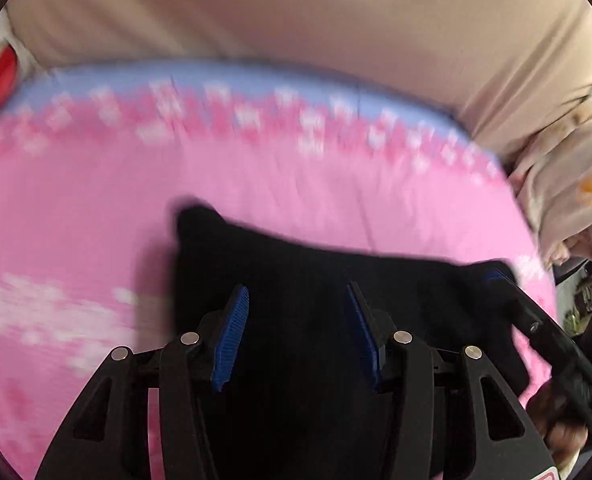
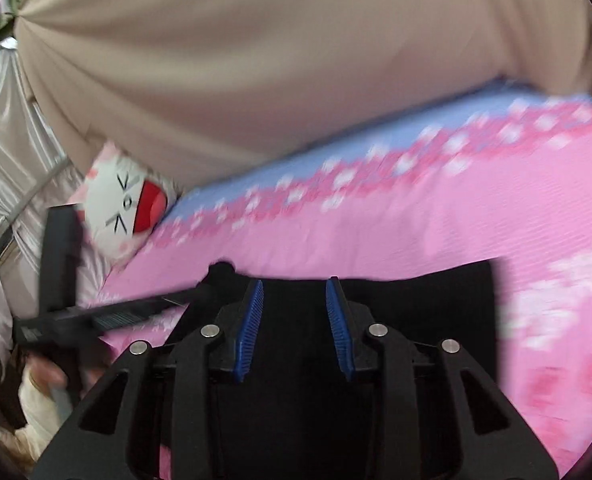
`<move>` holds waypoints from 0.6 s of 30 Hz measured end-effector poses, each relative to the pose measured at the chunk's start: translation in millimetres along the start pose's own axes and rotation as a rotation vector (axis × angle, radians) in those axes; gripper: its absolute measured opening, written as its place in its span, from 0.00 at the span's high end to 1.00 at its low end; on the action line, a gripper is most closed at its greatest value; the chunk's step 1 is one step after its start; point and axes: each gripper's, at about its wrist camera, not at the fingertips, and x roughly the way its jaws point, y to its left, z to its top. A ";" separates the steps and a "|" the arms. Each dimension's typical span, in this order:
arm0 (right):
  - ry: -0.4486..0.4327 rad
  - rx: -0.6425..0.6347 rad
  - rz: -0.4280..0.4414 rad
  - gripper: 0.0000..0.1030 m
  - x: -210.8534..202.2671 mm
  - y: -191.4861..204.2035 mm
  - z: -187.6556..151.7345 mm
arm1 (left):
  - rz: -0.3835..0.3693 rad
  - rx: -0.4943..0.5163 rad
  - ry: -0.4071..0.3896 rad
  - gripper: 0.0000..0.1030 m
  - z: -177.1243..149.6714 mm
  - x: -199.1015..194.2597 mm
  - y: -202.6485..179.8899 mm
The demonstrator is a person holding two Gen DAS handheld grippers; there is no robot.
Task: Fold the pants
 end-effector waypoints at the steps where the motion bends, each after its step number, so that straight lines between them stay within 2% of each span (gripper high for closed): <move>1: 0.016 -0.004 -0.058 0.70 12.0 -4.6 0.2 | 0.043 0.003 -0.022 0.54 -1.2 11.1 0.1; 2: 0.028 -0.005 -0.126 0.72 22.3 -15.5 -2.3 | 0.067 0.022 -0.052 0.53 -1.7 13.3 -1.1; 3: 0.031 0.009 -0.145 0.83 23.0 -23.9 -3.8 | 0.090 0.042 -0.079 0.52 -2.8 13.8 -2.1; 4: 0.027 0.061 -0.129 0.99 20.0 -39.1 -5.8 | 0.104 0.061 -0.100 0.52 -6.1 14.7 -1.1; 6: 0.008 0.153 -0.075 1.00 11.8 -56.2 -5.6 | 0.114 0.102 -0.137 0.50 -13.9 14.5 1.1; 9: -0.027 0.208 -0.039 1.00 2.0 -70.9 -12.1 | 0.132 0.142 -0.196 0.50 -16.5 17.8 -2.1; 14: -0.047 0.209 -0.009 1.00 -2.3 -72.4 -11.7 | -0.020 0.024 -0.183 0.51 -4.7 21.2 23.5; 16: -0.074 0.239 0.028 1.00 -19.8 -75.6 -13.0 | -0.048 0.013 -0.188 0.52 -5.4 14.6 26.6; 17: -0.097 0.226 0.013 1.00 -36.9 -74.1 -14.3 | -0.057 0.014 -0.193 0.51 -6.9 7.5 27.2; 18: -0.115 0.207 -0.011 0.95 -48.6 -73.0 -15.1 | -0.049 0.019 -0.198 0.51 -9.9 -1.5 27.4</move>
